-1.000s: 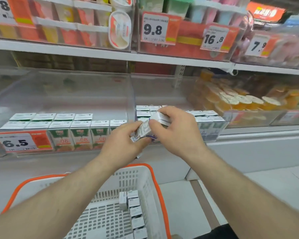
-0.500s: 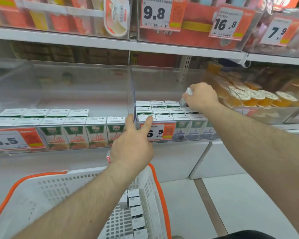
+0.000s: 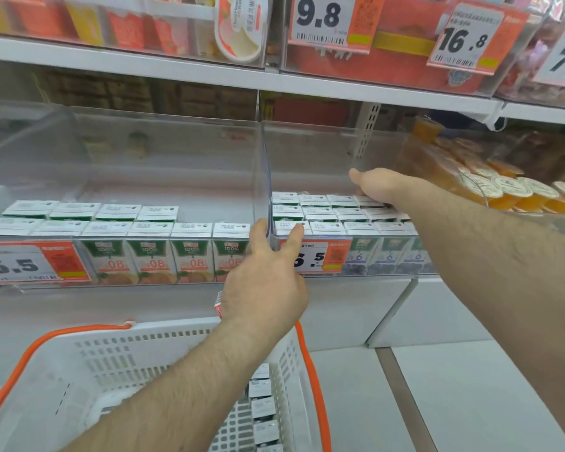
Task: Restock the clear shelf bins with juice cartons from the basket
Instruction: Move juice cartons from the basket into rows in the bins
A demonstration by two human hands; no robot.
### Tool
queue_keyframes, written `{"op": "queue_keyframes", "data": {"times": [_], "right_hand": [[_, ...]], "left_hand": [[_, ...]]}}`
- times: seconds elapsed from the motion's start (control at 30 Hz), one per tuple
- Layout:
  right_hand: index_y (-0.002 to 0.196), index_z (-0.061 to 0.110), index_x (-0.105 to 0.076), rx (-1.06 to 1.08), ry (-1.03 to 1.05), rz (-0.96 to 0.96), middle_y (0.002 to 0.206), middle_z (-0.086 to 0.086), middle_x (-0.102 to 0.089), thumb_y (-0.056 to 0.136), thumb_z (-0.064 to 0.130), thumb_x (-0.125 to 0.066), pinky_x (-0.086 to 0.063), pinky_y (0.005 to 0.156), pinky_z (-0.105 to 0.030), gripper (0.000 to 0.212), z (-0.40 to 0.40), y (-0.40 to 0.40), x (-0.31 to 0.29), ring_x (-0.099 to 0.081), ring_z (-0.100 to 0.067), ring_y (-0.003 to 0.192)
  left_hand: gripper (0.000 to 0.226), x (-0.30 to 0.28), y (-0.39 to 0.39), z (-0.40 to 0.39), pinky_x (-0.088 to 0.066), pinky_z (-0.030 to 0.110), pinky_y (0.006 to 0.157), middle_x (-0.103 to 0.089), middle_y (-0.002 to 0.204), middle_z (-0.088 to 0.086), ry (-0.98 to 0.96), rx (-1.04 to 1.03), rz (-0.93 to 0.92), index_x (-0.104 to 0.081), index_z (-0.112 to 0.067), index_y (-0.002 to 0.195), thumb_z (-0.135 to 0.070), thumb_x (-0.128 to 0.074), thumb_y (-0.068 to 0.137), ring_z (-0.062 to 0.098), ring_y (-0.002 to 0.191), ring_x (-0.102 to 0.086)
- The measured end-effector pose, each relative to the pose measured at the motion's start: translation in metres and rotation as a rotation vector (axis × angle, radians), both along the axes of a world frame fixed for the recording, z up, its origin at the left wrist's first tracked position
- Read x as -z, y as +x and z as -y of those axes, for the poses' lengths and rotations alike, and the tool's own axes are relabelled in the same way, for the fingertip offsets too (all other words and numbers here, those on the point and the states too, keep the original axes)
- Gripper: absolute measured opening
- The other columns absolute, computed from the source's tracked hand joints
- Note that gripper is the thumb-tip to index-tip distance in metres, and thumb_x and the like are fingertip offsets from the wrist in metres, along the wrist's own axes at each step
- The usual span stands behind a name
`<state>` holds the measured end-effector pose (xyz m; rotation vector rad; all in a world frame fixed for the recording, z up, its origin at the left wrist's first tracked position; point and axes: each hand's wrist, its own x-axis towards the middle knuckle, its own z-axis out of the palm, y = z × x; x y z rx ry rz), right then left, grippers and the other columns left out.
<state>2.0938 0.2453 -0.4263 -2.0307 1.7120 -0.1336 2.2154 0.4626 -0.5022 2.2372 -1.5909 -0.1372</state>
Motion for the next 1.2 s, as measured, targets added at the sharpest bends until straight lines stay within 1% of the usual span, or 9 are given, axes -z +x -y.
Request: {"op": "queue_keyframes", "data": {"times": [0.1,0.23,0.47,0.63,0.87,0.97,1.03,1.1,1.2], "right_hand": [[0.117,0.022,-0.058,-0.100,0.063,-0.120,0.147,-0.005,-0.045,0.101,0.062,-0.015,-0.032,0.110,-0.043,0.061,0.001,0.011,-0.003,-0.044,-0.027,0.133],[0.154,0.016,-0.028,-0.167,0.067,-0.114,0.164,-0.003,-0.018,0.099,0.065,-0.015,-0.012,0.120,-0.044,0.074,-0.002,0.033,0.002,-0.018,-0.025,0.150],[0.156,0.015,-0.022,-0.214,0.087,-0.174,0.164,-0.004,-0.015,0.098,0.067,-0.014,-0.011,0.120,-0.046,0.077,-0.004,0.048,0.006,-0.015,-0.026,0.151],[0.141,0.011,-0.050,-0.286,-0.067,-0.098,0.154,-0.009,-0.041,0.094,0.073,-0.017,-0.028,0.116,-0.046,0.085,-0.016,0.076,0.004,-0.040,-0.029,0.138],[0.151,0.008,-0.034,-0.345,-0.040,-0.146,0.160,-0.011,-0.029,0.103,0.057,-0.015,-0.022,0.117,-0.043,0.071,-0.029,0.092,0.008,-0.028,-0.029,0.146],[0.097,0.010,-0.066,-0.290,-0.326,-0.061,0.110,-0.014,-0.066,0.103,0.051,-0.019,-0.045,0.085,-0.037,0.062,-0.035,0.092,0.007,-0.060,-0.032,0.105],[0.061,0.018,-0.048,-0.233,-0.617,0.113,0.065,-0.001,-0.053,0.104,0.042,-0.026,-0.036,0.064,-0.032,0.054,-0.051,0.089,0.002,-0.055,-0.024,0.071],[0.051,0.019,-0.034,-0.239,-0.814,0.338,0.050,0.006,-0.036,0.105,0.034,-0.034,-0.027,0.053,-0.033,0.055,-0.079,0.083,-0.003,-0.039,-0.013,0.052],[0.053,0.009,-0.038,-0.308,-0.847,0.623,0.049,-0.004,-0.039,0.101,0.025,-0.041,-0.029,0.054,-0.031,0.051,-0.129,0.079,-0.008,-0.039,-0.021,0.052]], "left_hand": [[0.069,-0.001,0.000,0.000,-0.040,0.030,0.064,0.005,0.159,0.005,0.011,0.008,-0.009,-0.010,-0.044,0.152,-0.027,-0.043,0.094,0.022,0.075,-0.051],[0.068,-0.003,0.004,-0.001,-0.038,0.030,0.066,0.004,0.158,0.003,0.011,0.023,-0.008,-0.011,-0.043,0.152,-0.027,-0.043,0.094,0.020,0.073,-0.044],[0.067,-0.006,0.005,-0.003,-0.036,0.029,0.068,0.003,0.159,0.004,0.038,0.031,0.009,-0.012,-0.042,0.152,-0.027,-0.043,0.095,0.019,0.076,-0.042],[0.067,-0.009,0.006,-0.004,-0.037,0.030,0.069,0.002,0.159,0.006,0.036,0.034,0.018,-0.011,-0.042,0.152,-0.027,-0.043,0.095,0.019,0.077,-0.041],[0.068,-0.010,0.006,-0.004,-0.044,0.032,0.071,0.004,0.161,0.005,0.039,0.043,0.008,-0.009,-0.044,0.152,-0.026,-0.044,0.096,0.024,0.086,-0.056],[0.072,-0.009,0.014,-0.008,-0.048,0.031,0.070,0.001,0.161,0.000,-0.033,0.120,-0.058,0.003,-0.050,0.150,-0.030,-0.043,0.098,0.023,0.087,-0.061],[0.075,-0.011,0.023,-0.016,-0.050,0.031,0.070,-0.008,0.157,-0.005,-0.161,0.181,-0.105,0.011,-0.050,0.149,-0.035,-0.043,0.099,0.015,0.083,-0.060],[0.074,-0.015,0.029,-0.026,-0.047,0.029,0.075,-0.026,0.143,-0.013,-0.321,0.188,-0.255,0.004,-0.043,0.153,-0.036,-0.046,0.098,0.002,0.084,-0.051],[0.052,-0.028,0.042,-0.035,-0.041,0.026,0.076,-0.051,0.116,-0.016,-0.462,-0.008,-0.849,-0.033,-0.035,0.145,-0.032,-0.052,0.097,0.001,0.086,-0.053]]}}
